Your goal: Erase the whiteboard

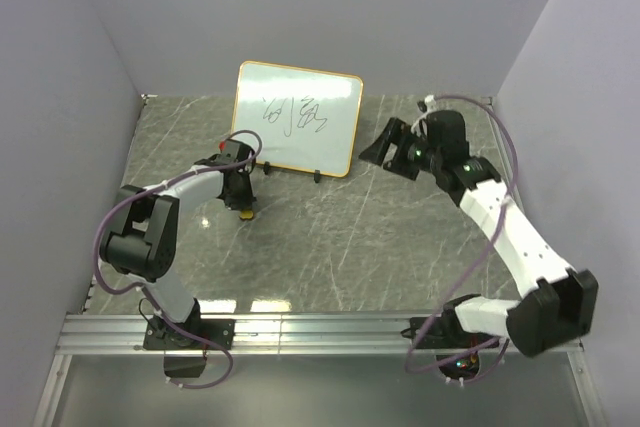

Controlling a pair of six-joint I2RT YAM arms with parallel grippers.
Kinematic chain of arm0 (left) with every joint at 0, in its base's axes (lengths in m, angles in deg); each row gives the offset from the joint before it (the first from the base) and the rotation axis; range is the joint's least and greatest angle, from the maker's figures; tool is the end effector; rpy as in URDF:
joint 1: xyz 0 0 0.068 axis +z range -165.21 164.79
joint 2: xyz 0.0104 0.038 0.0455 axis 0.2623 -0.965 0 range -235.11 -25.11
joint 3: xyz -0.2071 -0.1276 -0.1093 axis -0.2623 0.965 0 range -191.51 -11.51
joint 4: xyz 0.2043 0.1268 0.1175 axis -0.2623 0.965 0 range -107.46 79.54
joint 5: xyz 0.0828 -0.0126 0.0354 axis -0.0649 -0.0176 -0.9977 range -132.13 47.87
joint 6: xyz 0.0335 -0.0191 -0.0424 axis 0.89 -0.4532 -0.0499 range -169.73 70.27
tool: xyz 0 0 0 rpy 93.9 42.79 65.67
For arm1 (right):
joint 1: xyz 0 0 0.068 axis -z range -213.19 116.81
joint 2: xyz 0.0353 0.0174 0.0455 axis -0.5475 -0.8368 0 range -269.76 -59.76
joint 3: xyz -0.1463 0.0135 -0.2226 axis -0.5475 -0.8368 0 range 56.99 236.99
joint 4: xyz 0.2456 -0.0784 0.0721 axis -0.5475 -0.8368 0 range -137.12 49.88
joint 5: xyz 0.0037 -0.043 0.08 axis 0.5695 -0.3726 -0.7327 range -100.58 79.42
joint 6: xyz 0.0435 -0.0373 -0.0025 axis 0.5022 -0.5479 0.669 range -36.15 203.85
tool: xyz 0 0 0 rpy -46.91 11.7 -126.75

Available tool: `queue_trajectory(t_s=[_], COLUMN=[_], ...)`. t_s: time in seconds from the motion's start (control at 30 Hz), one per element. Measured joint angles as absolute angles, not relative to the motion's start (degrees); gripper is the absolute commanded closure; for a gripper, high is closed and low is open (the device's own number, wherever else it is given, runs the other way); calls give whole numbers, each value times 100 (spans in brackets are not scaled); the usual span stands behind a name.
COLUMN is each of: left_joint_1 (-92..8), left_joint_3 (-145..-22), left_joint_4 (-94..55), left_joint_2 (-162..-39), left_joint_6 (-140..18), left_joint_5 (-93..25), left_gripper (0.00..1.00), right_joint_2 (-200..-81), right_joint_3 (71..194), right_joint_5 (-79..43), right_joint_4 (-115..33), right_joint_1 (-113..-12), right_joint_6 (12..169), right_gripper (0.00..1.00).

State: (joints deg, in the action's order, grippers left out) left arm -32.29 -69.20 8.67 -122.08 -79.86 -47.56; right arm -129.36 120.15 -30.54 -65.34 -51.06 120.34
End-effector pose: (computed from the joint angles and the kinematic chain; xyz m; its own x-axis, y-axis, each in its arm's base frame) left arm 0.3182 -0.0937 0.1524 -0.8797 -0.2524 -0.4031 -0.2159 0.9671 -0.1344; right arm 0.2645 0.0999 0.3276 -0.7376 0.3496 -0.5776 -0.1570 0.7432 0.6504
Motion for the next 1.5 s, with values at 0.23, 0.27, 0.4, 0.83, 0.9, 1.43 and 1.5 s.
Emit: queue_trajectory(t_s=[0.23, 0.27, 0.4, 0.83, 0.9, 1.43, 1.5], left_joint_1=[-3229, -3229, -3229, -3229, -3229, -3229, -3229], left_joint_3=[-6920, -6920, -6918, -6894, -6896, -7252, -7252], left_joint_4=[992, 1016, 1134, 1383, 1451, 1601, 1601], left_joint_2=[-11734, -11609, -11058, -10178, -10180, -10669, -10671], left_joint_6=[-7783, -7761, -7741, -7997, -8069, -8449, -8447], left_joint_5=[-4432, -4378, -4163, -3790, -3803, -3829, -3825], left_gripper=[100, 100, 100, 100, 100, 100, 100], right_joint_2=[-14538, -14803, -15909, -18545, -18916, -19867, -19858], right_joint_3=[13016, 13152, 14002, 16555, 16891, 16730, 16526], right_joint_5=[-3946, -4077, -4453, -5332, -5395, -5988, -6001], right_joint_4=[-5520, -5410, -5211, -4593, -4440, -2606, -2516], right_joint_1=[-4359, -4238, -3946, -3904, -3904, -4171, -4219], right_joint_6=[11994, 12003, 12036, 12613, 12803, 14110, 14136], right_gripper=[15, 15, 15, 16, 16, 44, 49])
